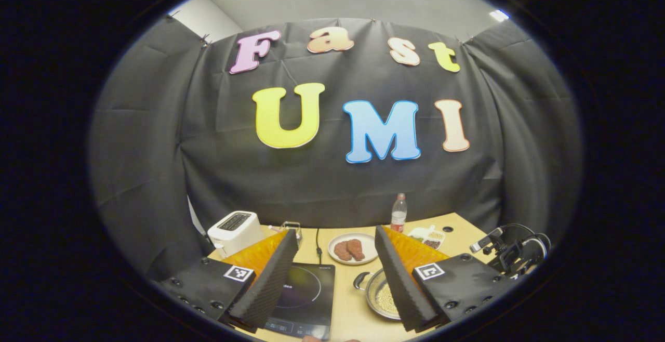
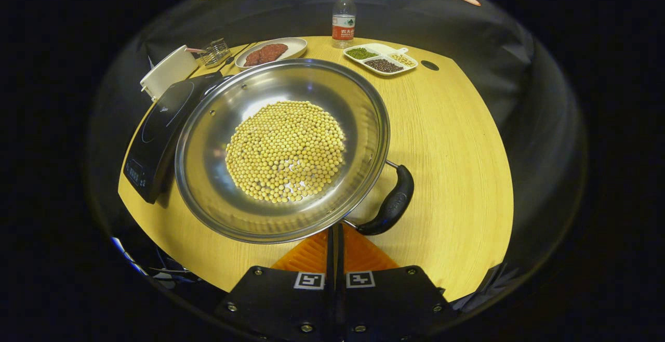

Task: First push the handle of the pot to place it horizontally, then grasp the pot with both hands and set it on the induction cooktop.

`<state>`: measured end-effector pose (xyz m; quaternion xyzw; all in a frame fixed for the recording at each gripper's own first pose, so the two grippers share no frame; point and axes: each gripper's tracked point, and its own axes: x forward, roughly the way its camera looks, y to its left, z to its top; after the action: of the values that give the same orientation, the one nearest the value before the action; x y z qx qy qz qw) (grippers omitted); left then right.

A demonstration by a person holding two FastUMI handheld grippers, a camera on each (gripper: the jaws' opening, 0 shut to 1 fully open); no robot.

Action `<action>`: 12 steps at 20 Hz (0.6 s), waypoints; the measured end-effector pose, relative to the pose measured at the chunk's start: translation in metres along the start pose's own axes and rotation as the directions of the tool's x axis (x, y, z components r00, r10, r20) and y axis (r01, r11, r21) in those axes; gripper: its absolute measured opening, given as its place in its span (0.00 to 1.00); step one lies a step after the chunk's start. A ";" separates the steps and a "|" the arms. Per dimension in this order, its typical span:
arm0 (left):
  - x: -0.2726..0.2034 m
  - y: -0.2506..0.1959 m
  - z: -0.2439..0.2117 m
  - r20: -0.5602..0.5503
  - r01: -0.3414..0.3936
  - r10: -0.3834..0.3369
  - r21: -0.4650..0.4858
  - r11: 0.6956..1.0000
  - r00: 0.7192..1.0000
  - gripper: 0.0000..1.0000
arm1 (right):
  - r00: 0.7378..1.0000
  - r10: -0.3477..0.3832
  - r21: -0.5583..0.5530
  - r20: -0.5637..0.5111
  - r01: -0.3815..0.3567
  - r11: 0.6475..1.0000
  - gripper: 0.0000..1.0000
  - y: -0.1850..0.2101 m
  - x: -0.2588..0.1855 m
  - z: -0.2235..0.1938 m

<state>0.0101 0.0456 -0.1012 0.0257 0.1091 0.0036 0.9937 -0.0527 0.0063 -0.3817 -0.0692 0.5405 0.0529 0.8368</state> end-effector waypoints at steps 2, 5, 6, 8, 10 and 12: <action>0.000 -0.005 0.000 -0.001 0.001 -0.001 0.005 1.000 1.000 0.95 | 1.000 -0.010 -0.006 0.005 0.010 1.000 0.01 -0.007 0.001 0.004; 0.003 -0.012 0.000 0.001 -0.003 0.003 0.007 1.000 1.000 0.95 | 0.999 -0.031 -0.027 0.012 0.031 0.999 0.01 -0.022 0.006 0.011; 0.004 -0.015 0.001 0.000 -0.005 0.005 0.004 1.000 1.000 0.95 | 0.999 -0.038 -0.032 0.013 0.039 0.999 0.01 -0.027 0.007 0.014; 0.005 -0.022 0.000 -0.002 -0.009 0.009 0.001 1.000 1.000 0.95 | 0.999 -0.042 -0.032 0.018 0.043 0.999 0.01 -0.037 0.009 0.019; 0.005 -0.028 -0.001 -0.006 -0.015 0.015 0.001 1.000 1.000 0.95 | 0.999 -0.048 -0.036 0.025 0.049 0.998 0.01 -0.047 0.012 0.024; 0.004 -0.034 -0.001 -0.008 -0.022 0.022 0.001 1.000 1.000 0.95 | 0.998 -0.050 -0.037 0.034 0.051 0.998 0.01 -0.057 0.014 0.030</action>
<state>0.0141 0.0116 -0.1048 0.0275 0.1130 0.0147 0.9931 -0.0112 -0.0440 -0.3788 -0.0979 0.5237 0.0433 0.8451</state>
